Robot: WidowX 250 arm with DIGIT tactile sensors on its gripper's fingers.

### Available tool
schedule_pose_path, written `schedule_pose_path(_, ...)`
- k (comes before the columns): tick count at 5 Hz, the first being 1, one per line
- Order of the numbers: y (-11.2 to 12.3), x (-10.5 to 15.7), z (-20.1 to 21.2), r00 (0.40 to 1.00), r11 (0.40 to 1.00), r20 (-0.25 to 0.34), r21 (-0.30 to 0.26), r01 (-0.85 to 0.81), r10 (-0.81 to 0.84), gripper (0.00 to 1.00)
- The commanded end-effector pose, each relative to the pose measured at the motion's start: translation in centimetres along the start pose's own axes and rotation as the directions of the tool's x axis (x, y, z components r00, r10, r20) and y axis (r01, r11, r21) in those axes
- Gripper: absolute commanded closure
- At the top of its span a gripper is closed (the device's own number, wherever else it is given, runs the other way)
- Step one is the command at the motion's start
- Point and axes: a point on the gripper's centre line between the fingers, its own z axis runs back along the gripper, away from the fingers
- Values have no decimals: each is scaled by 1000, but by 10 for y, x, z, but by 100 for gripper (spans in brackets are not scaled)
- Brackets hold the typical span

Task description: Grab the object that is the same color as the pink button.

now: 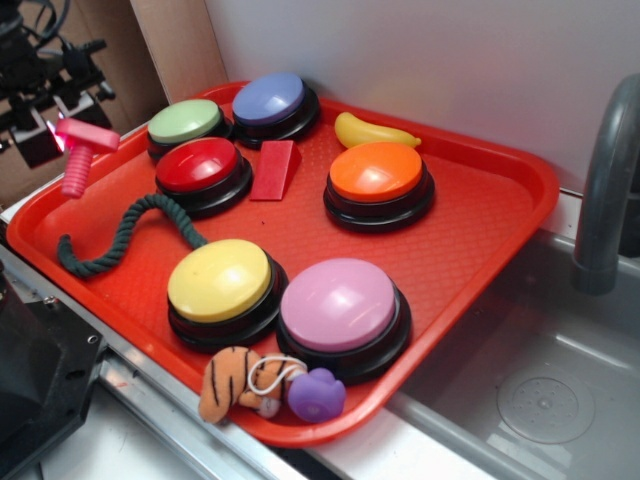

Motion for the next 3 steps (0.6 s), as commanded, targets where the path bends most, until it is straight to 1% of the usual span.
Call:
schedule_pose_path(1,-26,-57,41,892,894,-68,-73,443,-447,100)
schedule_pose_path(2,-33,-85,52,782,789,-102,-75,610,-615,100)
schedule_pose_path(3,-43,-102,54,672,679,-103,-80,730,-734,100)
